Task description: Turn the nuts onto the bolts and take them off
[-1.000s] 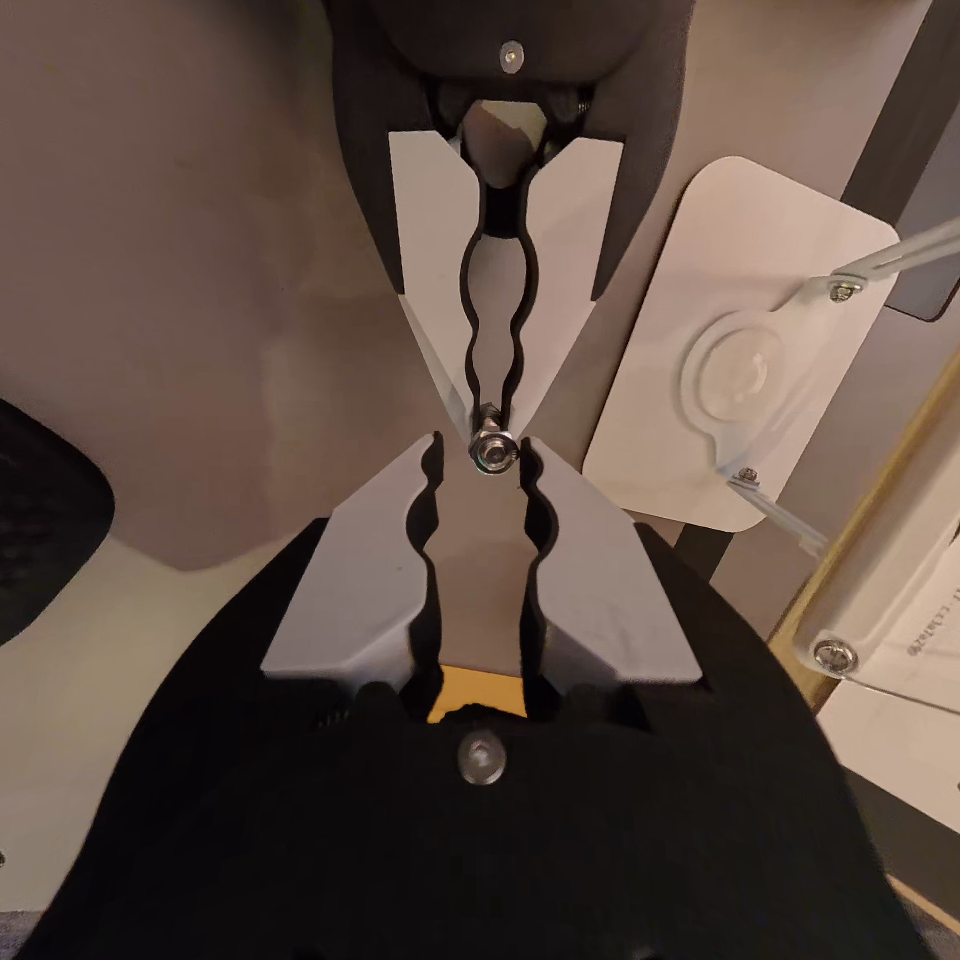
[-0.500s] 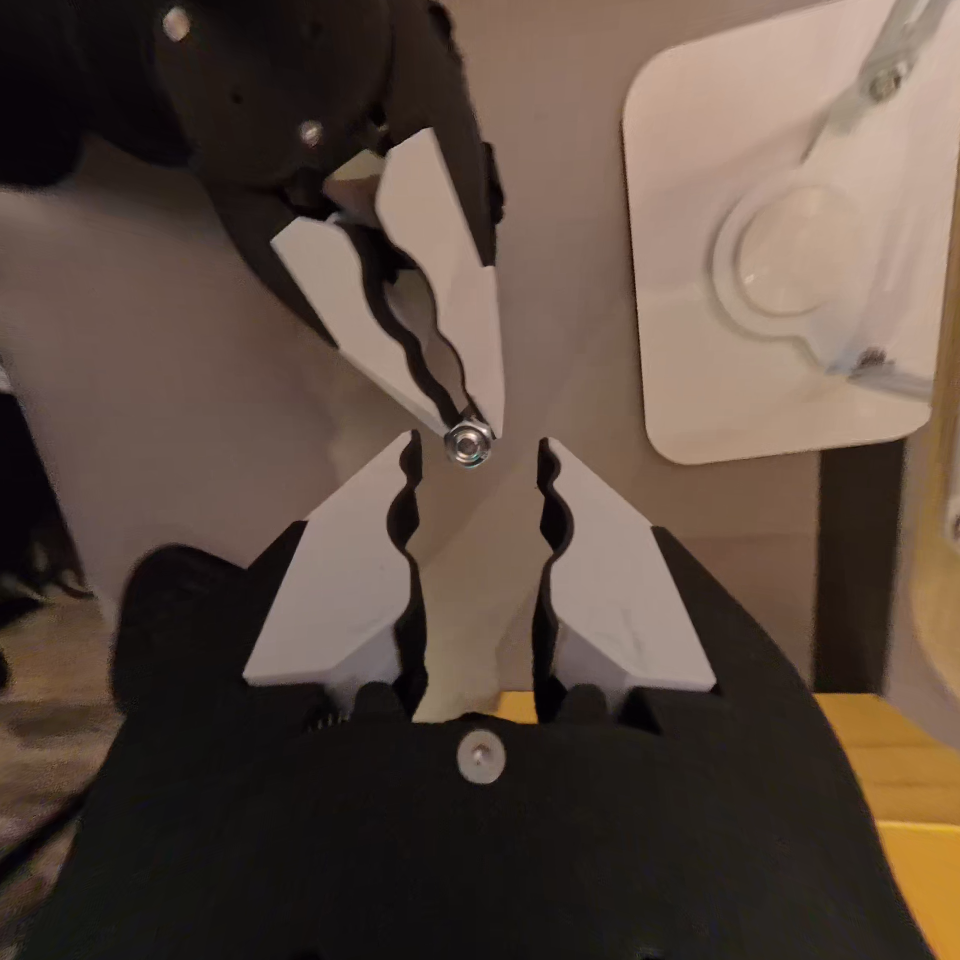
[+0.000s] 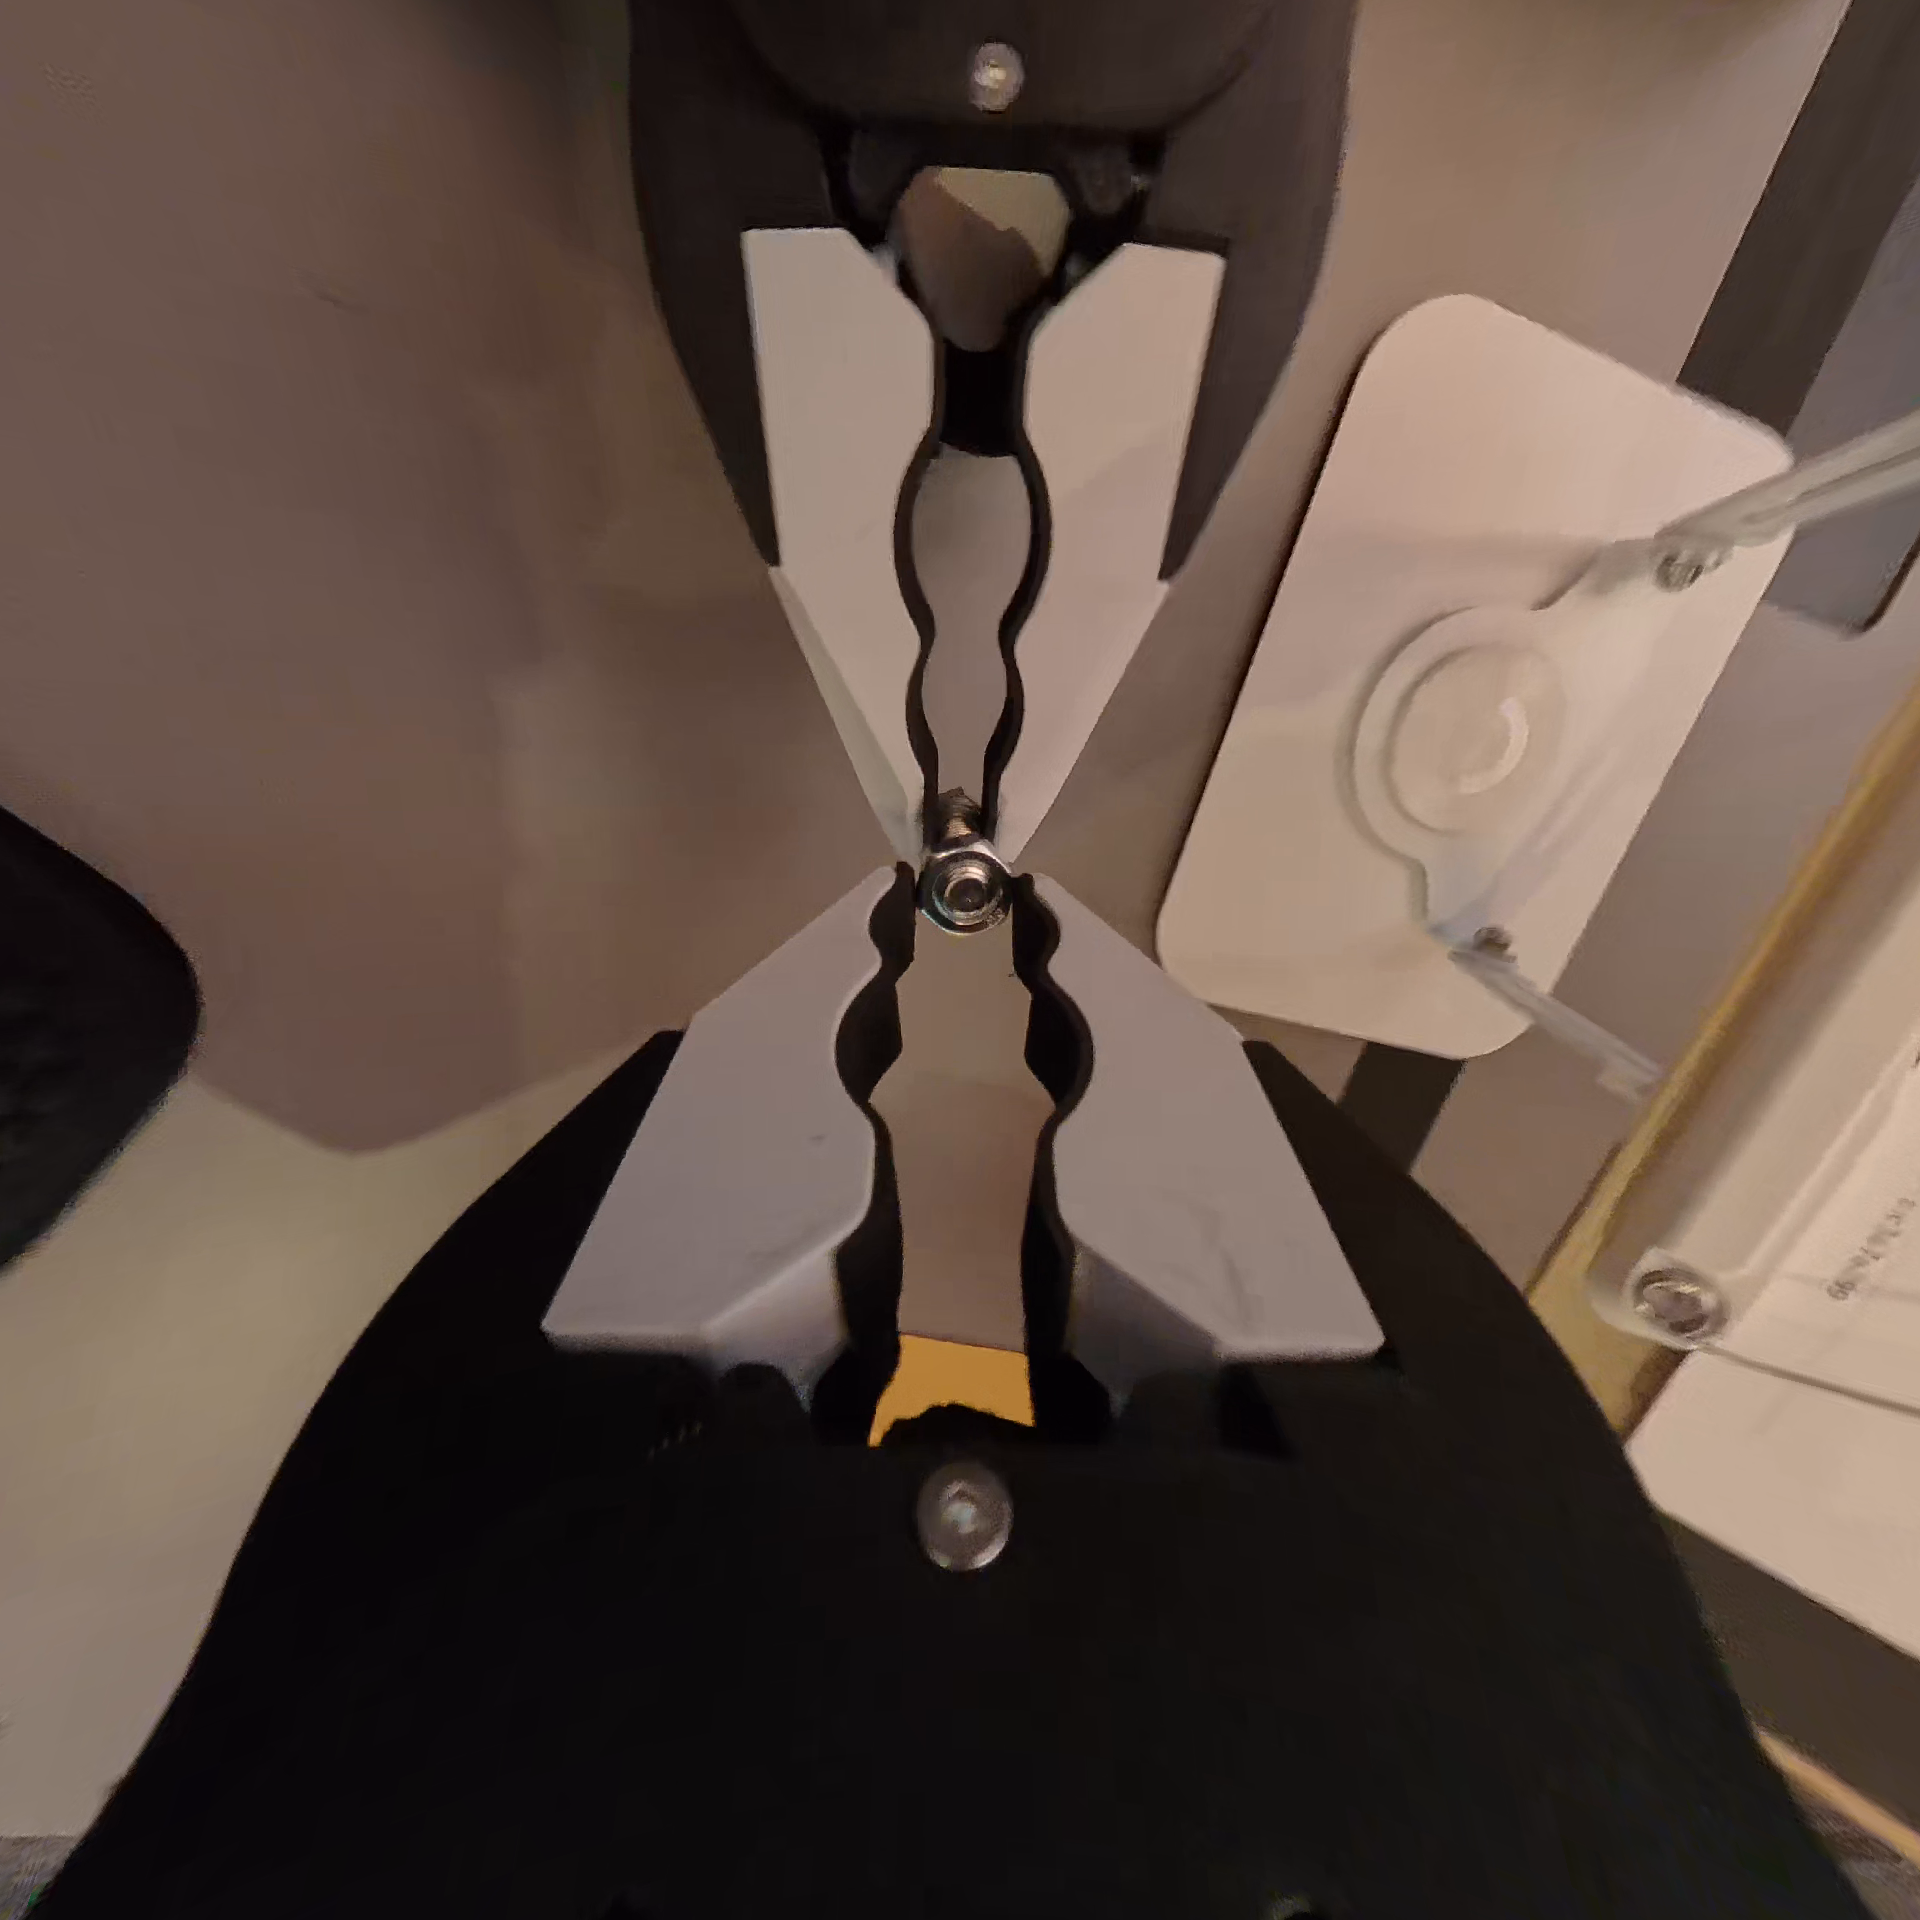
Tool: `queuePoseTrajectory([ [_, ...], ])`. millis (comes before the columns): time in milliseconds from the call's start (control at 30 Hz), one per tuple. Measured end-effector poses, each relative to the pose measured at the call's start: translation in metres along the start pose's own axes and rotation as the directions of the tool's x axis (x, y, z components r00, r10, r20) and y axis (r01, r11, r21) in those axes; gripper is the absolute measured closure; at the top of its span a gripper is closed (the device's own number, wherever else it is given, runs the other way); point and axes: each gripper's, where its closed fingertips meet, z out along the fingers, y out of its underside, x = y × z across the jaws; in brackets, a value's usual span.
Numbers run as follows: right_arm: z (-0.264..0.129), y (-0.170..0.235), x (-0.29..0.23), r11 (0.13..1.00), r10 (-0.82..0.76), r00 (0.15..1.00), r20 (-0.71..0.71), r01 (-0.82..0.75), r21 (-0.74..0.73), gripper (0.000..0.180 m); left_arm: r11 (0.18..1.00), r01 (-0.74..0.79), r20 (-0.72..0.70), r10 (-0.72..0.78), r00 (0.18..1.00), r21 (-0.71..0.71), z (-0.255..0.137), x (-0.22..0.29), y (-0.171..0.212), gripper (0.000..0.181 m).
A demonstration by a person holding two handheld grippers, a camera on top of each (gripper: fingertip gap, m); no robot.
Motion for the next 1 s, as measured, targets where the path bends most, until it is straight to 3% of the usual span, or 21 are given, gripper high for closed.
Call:
queuePoseTrajectory([
  [67, 0.001, 0.001, 0.000, 0.986, 0.166, 0.985, 0.047, -0.166, 0.002, 0.163, 1.000, -0.002, 0.001, 0.002, 1.000, -0.004, 0.000, 0.000, 0.001, 0.173],
  [133, 0.001, -0.002, 0.000, 0.903, 0.425, 0.897, 0.122, -0.429, 0.011, 0.163, 1.000, 0.002, 0.005, -0.002, 1.000, -0.001, 0.000, -0.001, 0.001, 0.173],
  [200, 0.003, -0.002, -0.002, 0.829, 0.549, 0.816, 0.184, -0.559, 0.006, 0.154, 1.000, 0.003, 0.003, -0.003, 1.000, -0.004, -0.001, -0.002, 0.002, 0.173],
  [400, -0.004, 0.006, 0.005, 0.904, 0.422, 0.902, 0.089, -0.427, 0.034, 0.127, 1.000, -0.001, 0.002, 0.001, 1.000, 0.000, 0.000, 0.000, 0.000, 0.173],
  [600, -0.004, 0.008, -0.001, 0.998, 0.058, 0.998, -0.004, -0.058, 0.010, 0.141, 1.000, 0.002, -0.004, -0.002, 1.000, 0.003, 0.001, 0.001, 0.000, 0.173],
  [733, 0.001, 0.004, -0.004, 0.998, -0.053, 0.999, -0.006, 0.053, -0.016, 0.149, 1.000, 0.001, -0.008, -0.001, 1.000, 0.001, 0.001, 0.002, 0.000, 0.173],
  [833, 0.003, 0.002, -0.001, 0.996, -0.081, 0.997, -0.012, 0.081, -0.025, 0.163, 1.000, -0.001, -0.007, 0.001, 1.000, -0.001, 0.001, 0.001, 0.001, 0.173],
  [900, 0.003, 0.003, -0.001, 0.997, -0.067, 0.998, -0.003, 0.067, -0.031, 0.164, 1.000, -0.003, -0.007, 0.003, 1.000, -0.003, 0.001, 0.002, 0.001, 0.173],
  [1000, 0.003, 0.005, 0.000, 0.996, 0.084, 0.996, 0.029, -0.084, -0.027, 0.164, 1.000, -0.006, 0.000, 0.006, 1.000, -0.006, 0.001, 0.000, 0.001, 0.173],
])
